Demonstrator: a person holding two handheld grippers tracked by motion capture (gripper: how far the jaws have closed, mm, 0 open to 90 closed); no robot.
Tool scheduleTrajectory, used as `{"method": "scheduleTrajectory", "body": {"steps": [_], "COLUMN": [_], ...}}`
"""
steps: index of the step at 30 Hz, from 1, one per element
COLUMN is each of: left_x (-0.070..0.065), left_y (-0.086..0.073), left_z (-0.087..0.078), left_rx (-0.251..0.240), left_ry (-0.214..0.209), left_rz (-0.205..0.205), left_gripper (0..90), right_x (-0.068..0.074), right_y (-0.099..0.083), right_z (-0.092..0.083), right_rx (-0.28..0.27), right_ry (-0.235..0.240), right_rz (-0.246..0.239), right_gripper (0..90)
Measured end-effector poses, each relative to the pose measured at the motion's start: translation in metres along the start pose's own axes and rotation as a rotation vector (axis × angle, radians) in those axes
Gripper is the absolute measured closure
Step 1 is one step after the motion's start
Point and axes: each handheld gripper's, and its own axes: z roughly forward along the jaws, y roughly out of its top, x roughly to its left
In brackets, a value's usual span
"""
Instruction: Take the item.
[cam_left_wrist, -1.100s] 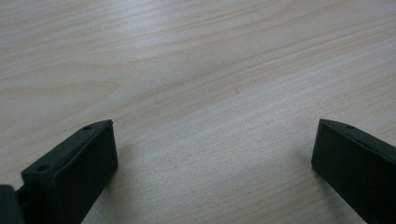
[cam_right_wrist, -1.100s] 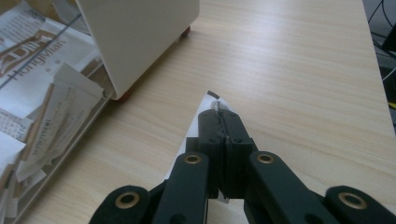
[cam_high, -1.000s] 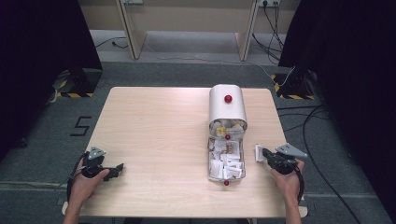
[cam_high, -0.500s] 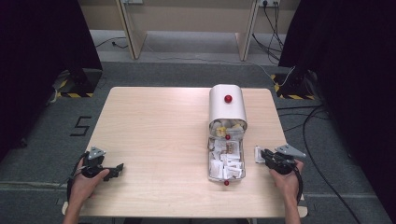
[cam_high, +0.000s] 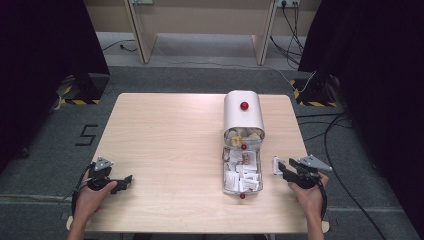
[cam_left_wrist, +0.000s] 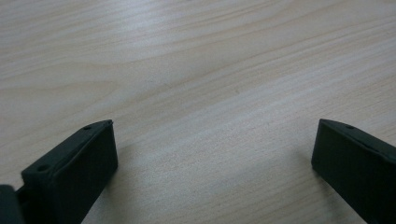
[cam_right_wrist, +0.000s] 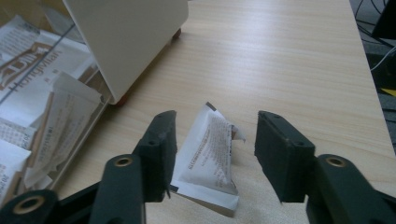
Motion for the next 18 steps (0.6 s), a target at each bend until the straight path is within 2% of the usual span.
{"method": "scheduleTrajectory", "body": {"steps": [8, 18], "left_x": [0.0, 0.0], "left_y": [0.0, 0.0], "left_z": [0.0, 0.0], "left_rx": [0.0, 0.0], "left_ry": [0.0, 0.0], "left_rz": [0.0, 0.0], "left_gripper": [0.0, 0.0], "right_x": [0.007, 0.016], "right_y": [0.004, 0.004], "right_z": [-0.01, -0.018], "right_rx": [-0.018, -0.03], "right_ry": [-0.016, -0.012], "right_rz": [0.02, 0.011], "right_gripper": [36.9, 35.5]}}
